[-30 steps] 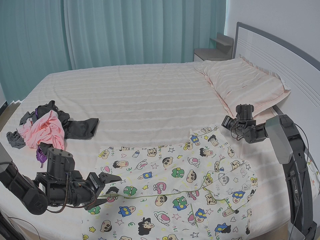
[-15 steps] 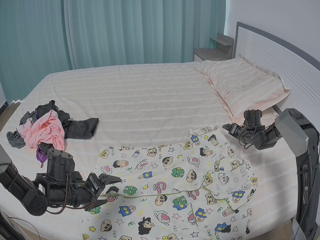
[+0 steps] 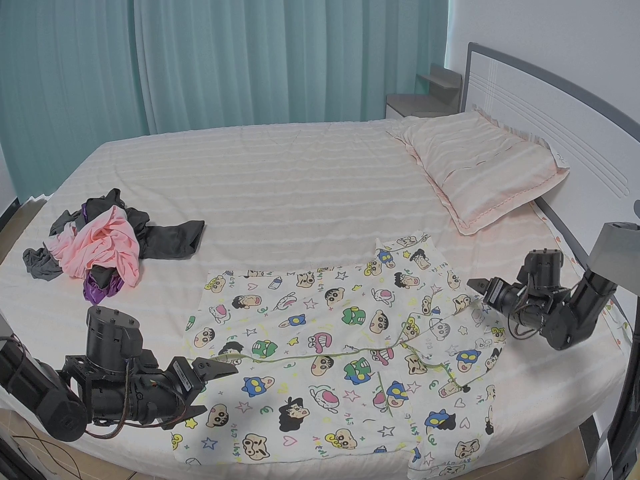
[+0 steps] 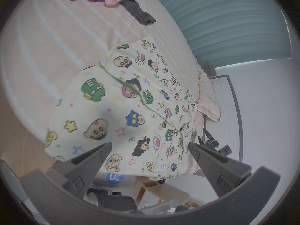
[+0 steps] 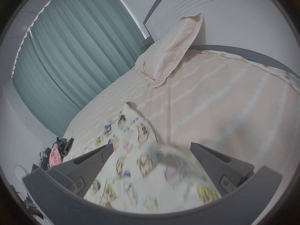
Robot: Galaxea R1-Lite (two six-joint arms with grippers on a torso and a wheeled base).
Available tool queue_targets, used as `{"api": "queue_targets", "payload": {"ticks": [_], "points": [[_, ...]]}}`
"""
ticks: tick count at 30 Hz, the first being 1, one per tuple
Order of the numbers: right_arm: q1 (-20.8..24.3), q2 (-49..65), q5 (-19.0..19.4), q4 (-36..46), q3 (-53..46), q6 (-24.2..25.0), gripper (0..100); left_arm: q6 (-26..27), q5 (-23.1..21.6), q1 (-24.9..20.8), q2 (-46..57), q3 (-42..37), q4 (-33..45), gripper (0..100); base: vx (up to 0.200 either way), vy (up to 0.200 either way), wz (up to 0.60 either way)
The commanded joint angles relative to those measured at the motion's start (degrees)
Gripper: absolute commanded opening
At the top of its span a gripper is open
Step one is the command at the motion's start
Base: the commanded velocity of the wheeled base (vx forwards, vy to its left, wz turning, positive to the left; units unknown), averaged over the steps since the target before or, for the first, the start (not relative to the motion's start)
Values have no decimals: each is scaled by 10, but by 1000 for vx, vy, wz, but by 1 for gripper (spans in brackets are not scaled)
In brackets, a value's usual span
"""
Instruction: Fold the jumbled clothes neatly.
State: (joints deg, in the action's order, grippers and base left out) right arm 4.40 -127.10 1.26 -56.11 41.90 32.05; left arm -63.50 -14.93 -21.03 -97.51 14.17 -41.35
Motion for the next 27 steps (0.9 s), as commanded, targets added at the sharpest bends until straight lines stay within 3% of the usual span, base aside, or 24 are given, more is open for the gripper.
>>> {"api": "queue_targets", "payload": {"ticks": [1,5,11,22,27], "points": [[27,113,-6,-147,-227,2,100,35,24,-11,28,-36,5,100,-200,0,0],[44,106,-18,-209,-288,4,100,37,30,-23,25,-43,7,100,-150,0,0],[76,103,-25,-250,-324,92,100,36,46,-42,25,-36,5,100,0,0,0],[90,94,-36,-251,-344,105,100,32,40,-53,25,-41,1,100,0,0,0],[90,96,-37,-252,-345,112,100,31,29,-48,23,-41,1,100,0,200,0]]}}
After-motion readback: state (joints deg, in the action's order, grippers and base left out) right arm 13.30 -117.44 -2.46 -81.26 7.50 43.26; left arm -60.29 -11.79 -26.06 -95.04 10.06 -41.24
